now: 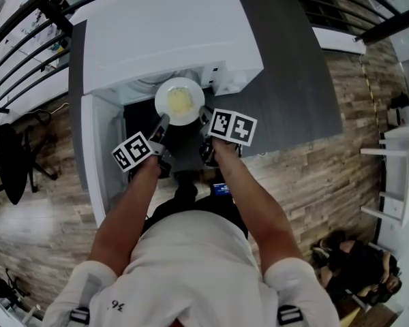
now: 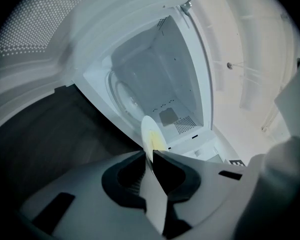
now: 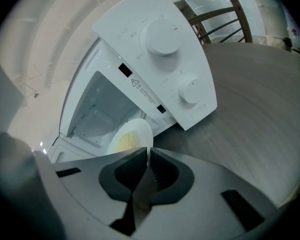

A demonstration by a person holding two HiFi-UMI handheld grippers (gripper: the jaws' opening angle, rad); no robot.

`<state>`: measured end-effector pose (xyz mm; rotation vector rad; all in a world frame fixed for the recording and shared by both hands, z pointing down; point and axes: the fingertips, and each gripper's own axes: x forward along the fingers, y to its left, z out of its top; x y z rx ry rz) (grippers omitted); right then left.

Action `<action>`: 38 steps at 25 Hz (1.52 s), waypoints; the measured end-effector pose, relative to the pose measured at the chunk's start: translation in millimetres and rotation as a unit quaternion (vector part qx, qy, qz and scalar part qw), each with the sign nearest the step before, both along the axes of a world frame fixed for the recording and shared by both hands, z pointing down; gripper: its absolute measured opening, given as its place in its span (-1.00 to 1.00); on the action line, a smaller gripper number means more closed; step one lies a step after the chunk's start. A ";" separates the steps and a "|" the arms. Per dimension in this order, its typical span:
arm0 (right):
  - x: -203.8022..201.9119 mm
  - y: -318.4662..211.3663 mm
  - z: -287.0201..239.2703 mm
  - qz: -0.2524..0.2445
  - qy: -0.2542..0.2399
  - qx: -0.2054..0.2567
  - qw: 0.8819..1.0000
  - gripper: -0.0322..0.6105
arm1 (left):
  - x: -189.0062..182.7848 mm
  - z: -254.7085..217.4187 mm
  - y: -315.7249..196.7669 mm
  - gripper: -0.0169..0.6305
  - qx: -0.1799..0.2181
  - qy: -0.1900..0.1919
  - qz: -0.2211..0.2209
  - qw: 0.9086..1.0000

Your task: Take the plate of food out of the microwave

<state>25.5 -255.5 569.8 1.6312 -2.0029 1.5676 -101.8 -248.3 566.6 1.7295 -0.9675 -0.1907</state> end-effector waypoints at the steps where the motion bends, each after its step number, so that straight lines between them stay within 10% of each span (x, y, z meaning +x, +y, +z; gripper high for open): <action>1: 1.2 3.3 -1.7 -0.002 -0.001 0.001 1.000 -0.83 | 1.3 -2.3 3.0 -0.80 0.002 0.002 0.000 1.000; 17: 33.1 65.8 -34.9 -0.018 -0.019 0.022 0.999 -0.83 | 31.0 -28.5 65.0 -0.80 0.004 0.005 0.028 1.000; 38: 149.4 138.2 -33.9 0.091 -0.023 0.014 0.995 -0.83 | 146.7 -23.2 103.0 -0.80 -0.011 -0.010 0.158 0.987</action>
